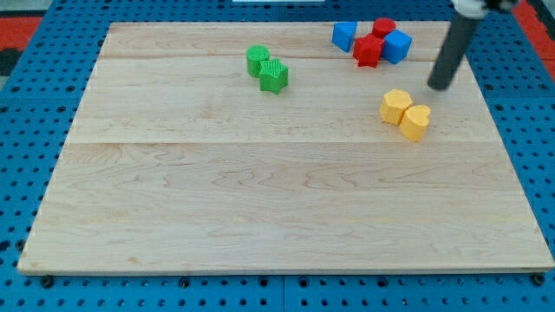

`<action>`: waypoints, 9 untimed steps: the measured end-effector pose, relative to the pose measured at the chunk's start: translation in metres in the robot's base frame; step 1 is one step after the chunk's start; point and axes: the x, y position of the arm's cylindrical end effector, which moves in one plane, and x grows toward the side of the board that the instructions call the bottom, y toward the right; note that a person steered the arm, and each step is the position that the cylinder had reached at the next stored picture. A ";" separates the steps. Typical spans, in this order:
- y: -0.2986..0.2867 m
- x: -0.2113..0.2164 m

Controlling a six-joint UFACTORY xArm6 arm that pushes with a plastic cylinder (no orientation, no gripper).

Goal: Move the green star to the bottom of the red star

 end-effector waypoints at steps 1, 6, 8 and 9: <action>-0.110 -0.048; -0.208 -0.079; -0.221 -0.049; -0.195 0.000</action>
